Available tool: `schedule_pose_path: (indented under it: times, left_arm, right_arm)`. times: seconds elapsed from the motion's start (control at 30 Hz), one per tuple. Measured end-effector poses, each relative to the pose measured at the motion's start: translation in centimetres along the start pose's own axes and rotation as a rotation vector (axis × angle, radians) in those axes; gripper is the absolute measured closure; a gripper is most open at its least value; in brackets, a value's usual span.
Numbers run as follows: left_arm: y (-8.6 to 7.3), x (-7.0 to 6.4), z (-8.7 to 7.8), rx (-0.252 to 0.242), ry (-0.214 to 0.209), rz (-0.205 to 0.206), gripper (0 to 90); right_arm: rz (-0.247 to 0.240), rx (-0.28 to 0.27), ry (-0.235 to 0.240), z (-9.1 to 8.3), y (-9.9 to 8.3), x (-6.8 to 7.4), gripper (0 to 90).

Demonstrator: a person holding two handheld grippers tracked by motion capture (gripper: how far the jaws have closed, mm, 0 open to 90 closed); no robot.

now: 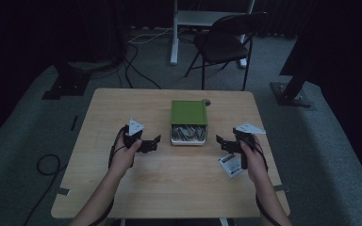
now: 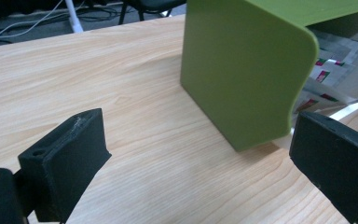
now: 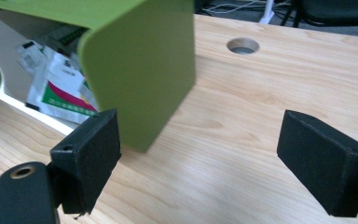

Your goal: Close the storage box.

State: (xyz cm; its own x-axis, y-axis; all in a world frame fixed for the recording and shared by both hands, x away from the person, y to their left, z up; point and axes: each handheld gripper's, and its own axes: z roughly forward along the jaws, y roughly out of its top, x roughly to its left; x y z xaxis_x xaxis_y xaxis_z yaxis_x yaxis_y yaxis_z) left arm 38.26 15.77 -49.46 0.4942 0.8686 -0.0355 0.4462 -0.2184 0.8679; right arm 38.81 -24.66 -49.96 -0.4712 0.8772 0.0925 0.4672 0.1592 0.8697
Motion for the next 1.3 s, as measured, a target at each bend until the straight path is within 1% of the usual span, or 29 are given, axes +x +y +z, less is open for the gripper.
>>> schedule_pose_path:
  times: [0.17, 0.37, 0.57, 0.77, 0.93, 1.17, 1.3]
  left_arm:
    - [-0.6, 0.5, -0.5, 0.003, 0.014, -0.009, 4.5]
    - [-1.3, 1.4, -1.2, 0.002, 0.029, -0.030, 4.6]
    - [-2.1, 2.0, -1.8, 0.006, 0.046, -0.041, 4.5]
    - [-2.8, 2.9, -2.5, 0.015, 0.072, -0.051, 4.5]
    - [-3.7, 3.6, -3.3, 0.024, 0.096, -0.058, 4.5]
    - [-5.1, 4.8, -4.5, 0.040, 0.129, -0.085, 4.5]
    - [-5.8, 5.2, -5.2, 0.045, 0.141, -0.099, 4.5]
  right_arm:
    - [0.017, 0.001, -0.023, -0.7, -0.9, -1.0, 13.1]
    - [0.015, 0.022, -0.050, -1.4, -1.9, -1.7, 13.1]
    - [0.032, 0.033, -0.079, -2.0, -3.1, -2.5, 13.1]
    - [0.026, 0.039, -0.109, -2.8, -3.9, -3.0, 13.1]
    - [0.026, 0.048, -0.123, -3.4, -4.6, -3.2, 13.1]
    - [0.046, 0.051, -0.143, -4.2, -5.7, -3.6, 13.1]
    - [0.060, 0.056, -0.155, -4.6, -6.3, -3.9, 13.1]
